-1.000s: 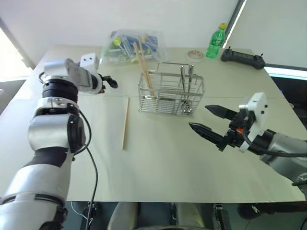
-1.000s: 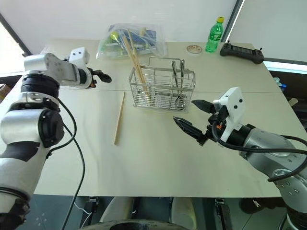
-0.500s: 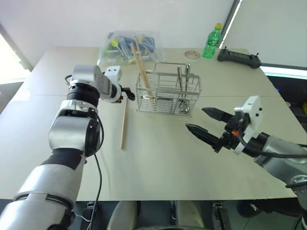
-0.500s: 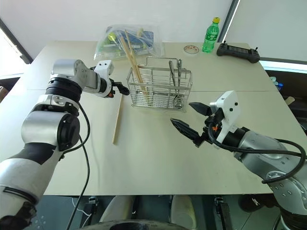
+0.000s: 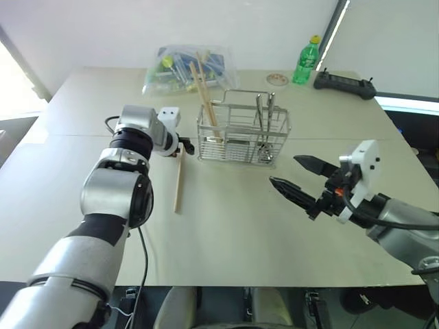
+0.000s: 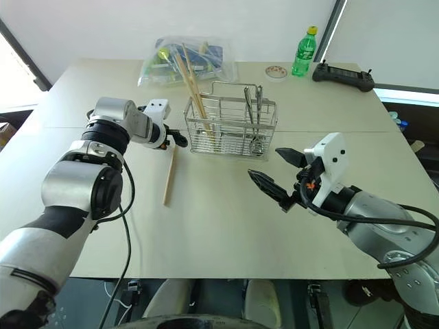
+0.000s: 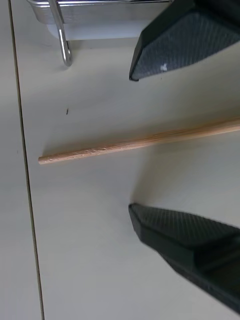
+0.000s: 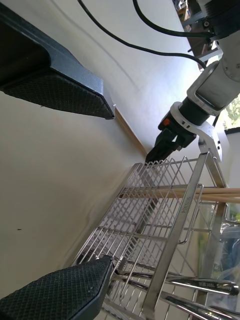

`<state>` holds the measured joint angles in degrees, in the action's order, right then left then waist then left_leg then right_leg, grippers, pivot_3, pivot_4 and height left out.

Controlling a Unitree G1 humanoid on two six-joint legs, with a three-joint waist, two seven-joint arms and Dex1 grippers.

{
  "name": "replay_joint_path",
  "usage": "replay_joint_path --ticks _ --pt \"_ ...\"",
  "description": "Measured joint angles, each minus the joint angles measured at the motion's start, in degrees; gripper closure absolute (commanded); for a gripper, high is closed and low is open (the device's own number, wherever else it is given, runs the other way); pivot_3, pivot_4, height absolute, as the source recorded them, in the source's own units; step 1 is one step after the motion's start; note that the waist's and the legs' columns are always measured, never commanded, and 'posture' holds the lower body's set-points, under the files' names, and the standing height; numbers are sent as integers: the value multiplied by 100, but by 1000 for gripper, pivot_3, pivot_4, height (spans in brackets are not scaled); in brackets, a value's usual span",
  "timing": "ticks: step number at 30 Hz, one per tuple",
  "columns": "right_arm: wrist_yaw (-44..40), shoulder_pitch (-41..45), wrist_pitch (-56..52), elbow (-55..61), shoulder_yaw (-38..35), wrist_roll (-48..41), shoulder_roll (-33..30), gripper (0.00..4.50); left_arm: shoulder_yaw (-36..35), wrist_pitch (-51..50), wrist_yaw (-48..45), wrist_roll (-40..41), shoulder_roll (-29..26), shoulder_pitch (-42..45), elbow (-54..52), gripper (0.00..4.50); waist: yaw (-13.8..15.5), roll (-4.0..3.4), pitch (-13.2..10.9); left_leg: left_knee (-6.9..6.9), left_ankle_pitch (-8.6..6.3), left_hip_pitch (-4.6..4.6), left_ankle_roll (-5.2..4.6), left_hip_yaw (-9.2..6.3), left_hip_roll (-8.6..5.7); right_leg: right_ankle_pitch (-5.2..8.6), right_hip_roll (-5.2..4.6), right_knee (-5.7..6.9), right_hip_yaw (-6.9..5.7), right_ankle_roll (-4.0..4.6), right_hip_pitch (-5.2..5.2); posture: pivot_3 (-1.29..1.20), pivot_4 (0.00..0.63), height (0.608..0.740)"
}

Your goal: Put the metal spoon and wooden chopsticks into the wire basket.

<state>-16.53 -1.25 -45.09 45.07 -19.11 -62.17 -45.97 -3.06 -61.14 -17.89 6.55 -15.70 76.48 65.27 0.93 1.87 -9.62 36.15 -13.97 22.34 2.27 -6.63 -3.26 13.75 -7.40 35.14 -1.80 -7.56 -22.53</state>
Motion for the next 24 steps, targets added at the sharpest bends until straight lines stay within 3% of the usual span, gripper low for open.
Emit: replay_joint_path --ticks 5,15,20,24 --pt "-298 -303 16 1 -148 26 -22 0 -72 8 -37 13 31 1 81 4430 -12 0 0 -2 0 1 0 1 -2 0 -1 0 0 0 -2 0 150 690" --pt "-354 -320 50 74 -165 85 -21 0 -745 151 438 192 -195 7 276 4430 -41 1 -1 -4 0 0 0 2 1 1 0 1 0 -2 -8 0 150 690" --pt "-362 -313 43 74 -185 60 -74 0 -1480 1736 1259 416 -865 49 273 4430 -28 3 -3 -10 0 3 2 2 8 -3 4 5 0 3 -19 0 150 690" --pt "-351 -301 30 78 -191 -15 -148 0 -1734 3583 1406 439 -1256 88 116 4430 4 7 -4 -7 0 7 4 2 2 -3 -13 -1 0 3 -15 0 150 690"
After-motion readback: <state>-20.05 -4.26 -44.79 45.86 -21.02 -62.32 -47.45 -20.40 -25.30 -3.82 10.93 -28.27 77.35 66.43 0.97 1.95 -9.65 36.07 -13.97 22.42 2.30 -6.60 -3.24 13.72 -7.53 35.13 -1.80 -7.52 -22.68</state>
